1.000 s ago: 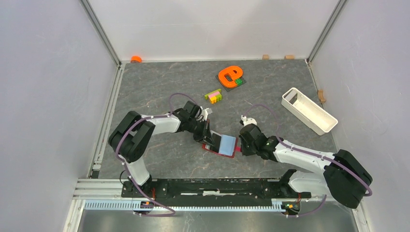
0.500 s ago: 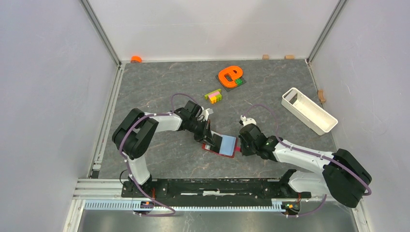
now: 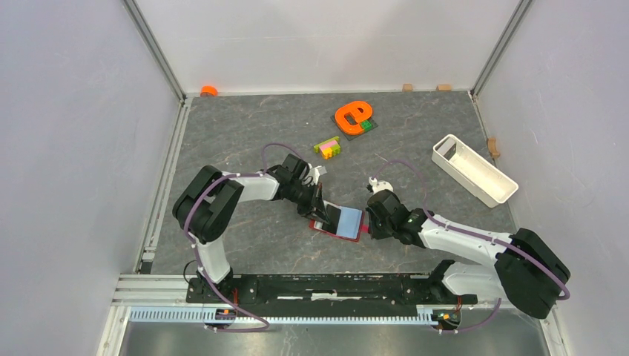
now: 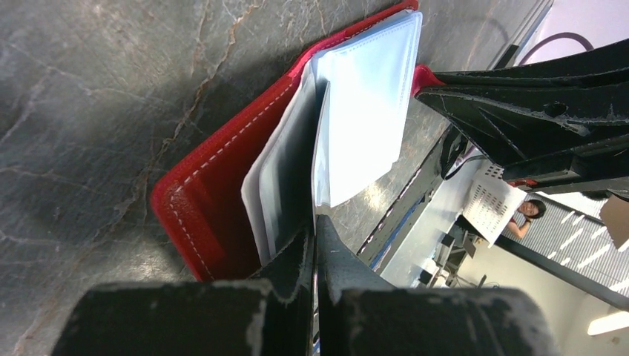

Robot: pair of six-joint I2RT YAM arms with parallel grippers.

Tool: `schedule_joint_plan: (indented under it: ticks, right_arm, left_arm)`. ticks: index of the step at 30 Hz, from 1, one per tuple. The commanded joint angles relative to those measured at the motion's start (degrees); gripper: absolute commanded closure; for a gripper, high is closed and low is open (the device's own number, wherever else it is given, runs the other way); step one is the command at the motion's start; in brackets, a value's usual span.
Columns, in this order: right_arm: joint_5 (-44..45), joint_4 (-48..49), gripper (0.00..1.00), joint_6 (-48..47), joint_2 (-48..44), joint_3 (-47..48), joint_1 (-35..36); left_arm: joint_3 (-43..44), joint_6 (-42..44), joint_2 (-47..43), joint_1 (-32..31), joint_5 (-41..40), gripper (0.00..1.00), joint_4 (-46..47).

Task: Put the credit cards into the card holder

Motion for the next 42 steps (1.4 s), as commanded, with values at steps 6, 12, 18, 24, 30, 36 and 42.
schedule_joint_plan:
  ticks: [6,12,18,24,30,36,42]
  right_arm:
    - [-1.9,2.2,1.00,0.4,0.6,-0.1,0.3]
    - [-2.0,2.3,1.00,0.5,0.5,-0.3,0.3]
    - [-2.2,2.2,1.00,0.4,0.6,-0.3,0.3]
    - [-2.2,2.4,1.00,0.5,0.8,-0.2,0.3]
    - [-2.6,2.5,1.00,0.6,0.9,-0.3,0.3]
    - [-2.8,2.6,1.00,0.6,0.9,-0.5,0.3]
    - [-2.7,2.3,1.00,0.7,0.7,-0.6,0.3]
  left_arm:
    - [1.3,1.5,2.9,0.4,-1.6,0.98,2.2]
    - [1.7,1.8,3.5,0.5,-1.6,0.98,2.2]
    - [1.8,1.6,4.3,0.6,-1.6,0.98,2.6]
    - [1.4,0.9,4.7,0.6,-1.3,0.98,3.8]
    - [0.8,0.6,4.5,0.5,-1.4,0.98,4.4]
    - [0.6,0.4,5.1,-0.1,-1.1,0.98,4.6]
    - [0.6,0.4,5.1,-0.2,-1.2,0.98,3.0]
